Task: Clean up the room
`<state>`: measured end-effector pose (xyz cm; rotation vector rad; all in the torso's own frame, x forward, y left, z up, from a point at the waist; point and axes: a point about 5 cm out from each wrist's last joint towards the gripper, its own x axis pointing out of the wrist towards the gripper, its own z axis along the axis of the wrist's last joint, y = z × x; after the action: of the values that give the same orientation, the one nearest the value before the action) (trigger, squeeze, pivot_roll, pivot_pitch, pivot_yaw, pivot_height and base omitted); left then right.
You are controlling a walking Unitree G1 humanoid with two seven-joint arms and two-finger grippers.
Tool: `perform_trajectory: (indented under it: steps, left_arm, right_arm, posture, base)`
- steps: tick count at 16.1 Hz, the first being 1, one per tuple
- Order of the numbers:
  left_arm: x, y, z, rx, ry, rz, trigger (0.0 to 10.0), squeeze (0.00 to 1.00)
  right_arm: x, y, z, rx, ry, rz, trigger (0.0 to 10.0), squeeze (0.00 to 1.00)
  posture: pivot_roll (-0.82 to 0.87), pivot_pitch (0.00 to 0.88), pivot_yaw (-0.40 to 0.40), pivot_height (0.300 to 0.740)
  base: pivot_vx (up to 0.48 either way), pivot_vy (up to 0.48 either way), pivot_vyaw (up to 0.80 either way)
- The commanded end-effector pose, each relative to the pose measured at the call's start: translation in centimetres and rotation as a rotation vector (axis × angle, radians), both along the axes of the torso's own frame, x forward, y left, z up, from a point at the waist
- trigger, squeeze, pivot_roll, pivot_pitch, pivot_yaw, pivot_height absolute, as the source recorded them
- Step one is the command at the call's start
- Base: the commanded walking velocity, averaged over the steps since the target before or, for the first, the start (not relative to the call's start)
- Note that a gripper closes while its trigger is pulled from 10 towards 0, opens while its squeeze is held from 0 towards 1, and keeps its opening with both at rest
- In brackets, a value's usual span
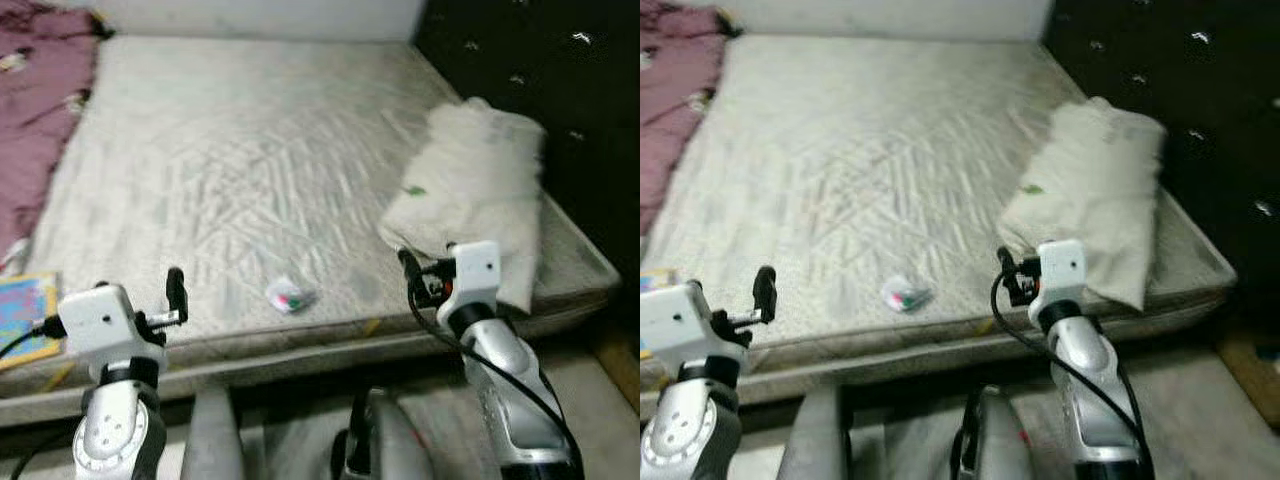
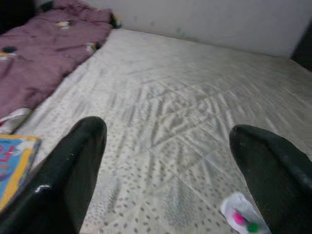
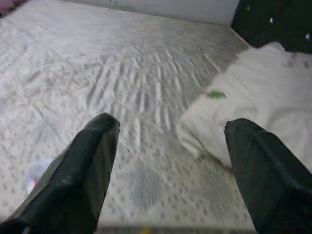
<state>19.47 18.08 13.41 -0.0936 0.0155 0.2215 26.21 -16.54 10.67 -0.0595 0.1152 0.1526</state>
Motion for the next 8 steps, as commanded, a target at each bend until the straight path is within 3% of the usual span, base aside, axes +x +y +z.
perform_trajectory:
  steps: [1,6,8]
  left_arm:
    - [-0.29,0.01,-0.44,-0.008,0.026,0.015,10.0,0.0]
    - [-0.17,0.13,-0.43,-0.002,0.027,0.022,10.0,0.0]
    - [-0.09,0.18,-0.42,-0.002,0.027,0.023,10.0,0.0]
  right_arm:
    - [0.44,0.19,0.2,-0.003,0.001,0.021,10.0,0.0]
    - [0.62,0.73,0.06,-0.009,0.006,0.055,10.0,0.0]
    - [0.75,0.78,0.06,-0.003,0.006,0.058,10.0,0.0]
  posture:
    - [0.14,0.094,-0.082,0.63]
    - [0.14,0.098,-0.081,0.63]
    - [0.14,0.101,-0.08,0.6]
  base:
    - [0.0,0.0,0.0]
    - [0.0,0.0,0.0]
    - [0.0,0.0,0.0]
